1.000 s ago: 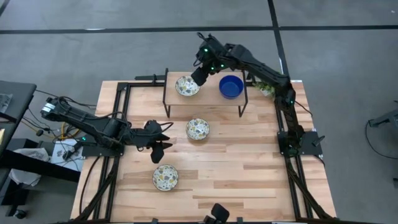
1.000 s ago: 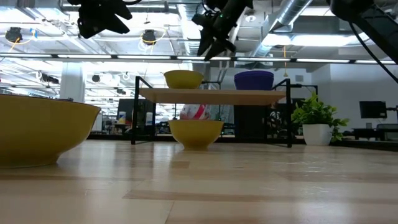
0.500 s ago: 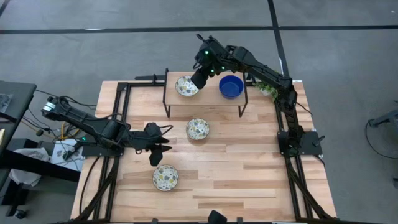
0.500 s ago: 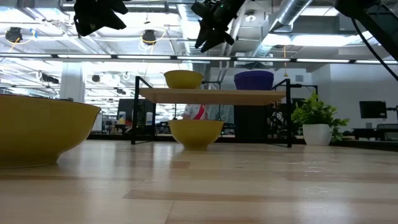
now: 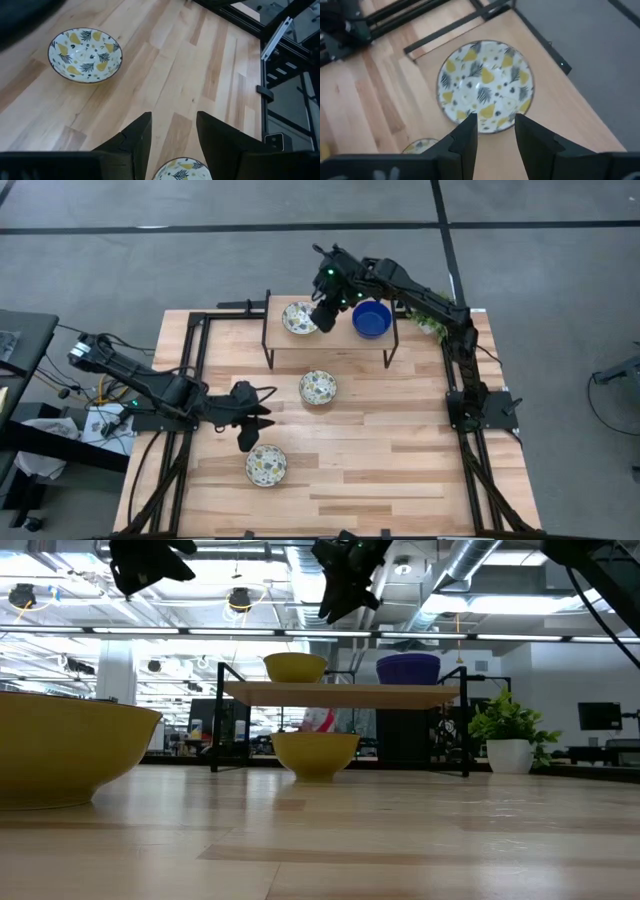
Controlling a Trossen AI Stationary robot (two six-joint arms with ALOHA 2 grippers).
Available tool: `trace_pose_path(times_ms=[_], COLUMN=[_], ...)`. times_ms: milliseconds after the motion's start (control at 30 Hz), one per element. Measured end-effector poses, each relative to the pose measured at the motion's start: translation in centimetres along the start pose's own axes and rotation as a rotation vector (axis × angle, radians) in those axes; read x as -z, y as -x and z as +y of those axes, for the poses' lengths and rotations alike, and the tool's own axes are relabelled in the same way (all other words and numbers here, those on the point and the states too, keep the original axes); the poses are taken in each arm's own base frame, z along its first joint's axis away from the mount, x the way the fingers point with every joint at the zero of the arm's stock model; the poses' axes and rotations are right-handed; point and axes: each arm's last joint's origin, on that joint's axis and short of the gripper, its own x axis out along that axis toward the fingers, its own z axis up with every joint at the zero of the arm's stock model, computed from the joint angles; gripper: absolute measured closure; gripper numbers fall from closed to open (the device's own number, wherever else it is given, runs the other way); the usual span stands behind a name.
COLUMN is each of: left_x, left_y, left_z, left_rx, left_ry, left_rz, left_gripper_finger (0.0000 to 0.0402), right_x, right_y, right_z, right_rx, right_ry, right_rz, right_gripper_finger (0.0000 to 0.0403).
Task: Pick & Place Mini bowls
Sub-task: Stack the bottom white patterned bowl on the white patterned bowl on the shelf
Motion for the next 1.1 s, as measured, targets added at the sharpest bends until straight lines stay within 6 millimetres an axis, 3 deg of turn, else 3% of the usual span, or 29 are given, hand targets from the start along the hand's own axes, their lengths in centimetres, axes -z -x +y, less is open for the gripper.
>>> trace_pose_path(times_ms=[233, 600, 1100], left_x=[0.4, 1.6, 2.2], left_y=[0.2, -0.3, -1.2], left_z=[-0.4, -1.6, -2.0], left_rx=[0.006, -0.003, -0.025], left_ry=[0.027, 0.053, 0.052], left_rz=[0.001, 0.024, 0.047], left_gripper_finger=[0.0247, 0.0247, 0.0247], right_x=[0.2, 0.5, 2.1], right_y=[0.2, 0.5, 2.8], right_z=[1.4, 2.5, 9.4], right_rx=[-0.020, -0.039, -0.147], right_ry=[0.115, 0.141, 0.257], right_rz=[0.005, 0.023, 0.030], right_gripper_finger=[0.0284, 0.0284, 0.0284])
